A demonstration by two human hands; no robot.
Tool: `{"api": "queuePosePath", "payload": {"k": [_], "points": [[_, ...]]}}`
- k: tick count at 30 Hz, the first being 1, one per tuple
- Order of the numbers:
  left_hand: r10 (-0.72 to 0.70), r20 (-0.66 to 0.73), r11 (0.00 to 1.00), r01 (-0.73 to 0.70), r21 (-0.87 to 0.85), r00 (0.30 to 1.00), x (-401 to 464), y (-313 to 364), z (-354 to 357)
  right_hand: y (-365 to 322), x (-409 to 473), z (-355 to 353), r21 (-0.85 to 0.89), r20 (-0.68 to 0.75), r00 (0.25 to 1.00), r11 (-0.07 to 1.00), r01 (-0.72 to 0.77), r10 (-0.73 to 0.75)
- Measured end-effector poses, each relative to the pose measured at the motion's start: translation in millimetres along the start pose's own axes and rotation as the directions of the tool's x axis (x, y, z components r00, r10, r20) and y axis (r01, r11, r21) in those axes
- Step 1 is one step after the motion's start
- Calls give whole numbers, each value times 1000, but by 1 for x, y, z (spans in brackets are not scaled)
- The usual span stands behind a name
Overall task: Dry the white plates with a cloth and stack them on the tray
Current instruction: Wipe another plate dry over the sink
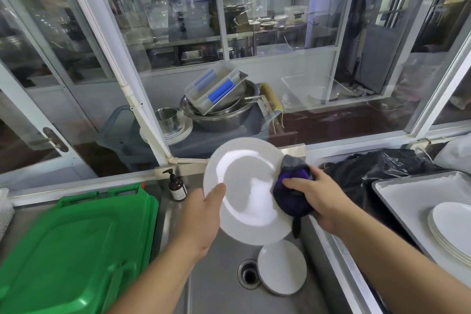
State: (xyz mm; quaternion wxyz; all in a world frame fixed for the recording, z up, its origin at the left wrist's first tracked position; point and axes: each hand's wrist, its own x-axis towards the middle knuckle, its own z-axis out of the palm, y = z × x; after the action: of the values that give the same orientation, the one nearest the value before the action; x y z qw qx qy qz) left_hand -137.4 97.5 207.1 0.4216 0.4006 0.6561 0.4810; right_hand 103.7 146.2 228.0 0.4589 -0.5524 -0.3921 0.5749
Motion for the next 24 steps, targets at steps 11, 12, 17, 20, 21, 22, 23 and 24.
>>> {"api": "queuePosePath", "payload": {"k": [11, 12, 17, 20, 21, 22, 23, 24], "points": [[-224, 99, 916, 244, -319, 969, -45, -1, 25, 32, -12, 10, 192, -102, 987, 976, -99, 121], [-230, 129, 911, 260, -321, 965, -41, 3, 18, 28, -12, 7, 158, -86, 991, 984, -86, 101], [-254, 219, 939, 294, -179, 942, -15, 32, -21, -6, -9, -3, -151, 74, 997, 988, 42, -31], [-233, 276, 964, 259, -58, 932, -11, 43, -28, -21, -8, -3, -226, 140, 988, 969, 102, -72], [-204, 265, 974, 224, -46, 942, -10, 44, -29, -24, -8, -1, -227, 143, 986, 967, 117, -85], [-169, 243, 981, 186, -50, 955, -10, 44, -28, -25, -9, 1, -216, 137, 986, 968, 125, -97], [-139, 218, 986, 155, -56, 966, -11, 45, -26, -25, -9, 3, -195, 122, 987, 972, 129, -106], [-113, 201, 990, 128, -63, 973, -13, 44, -23, -24, -8, 4, -166, 99, 988, 978, 130, -115]]}}
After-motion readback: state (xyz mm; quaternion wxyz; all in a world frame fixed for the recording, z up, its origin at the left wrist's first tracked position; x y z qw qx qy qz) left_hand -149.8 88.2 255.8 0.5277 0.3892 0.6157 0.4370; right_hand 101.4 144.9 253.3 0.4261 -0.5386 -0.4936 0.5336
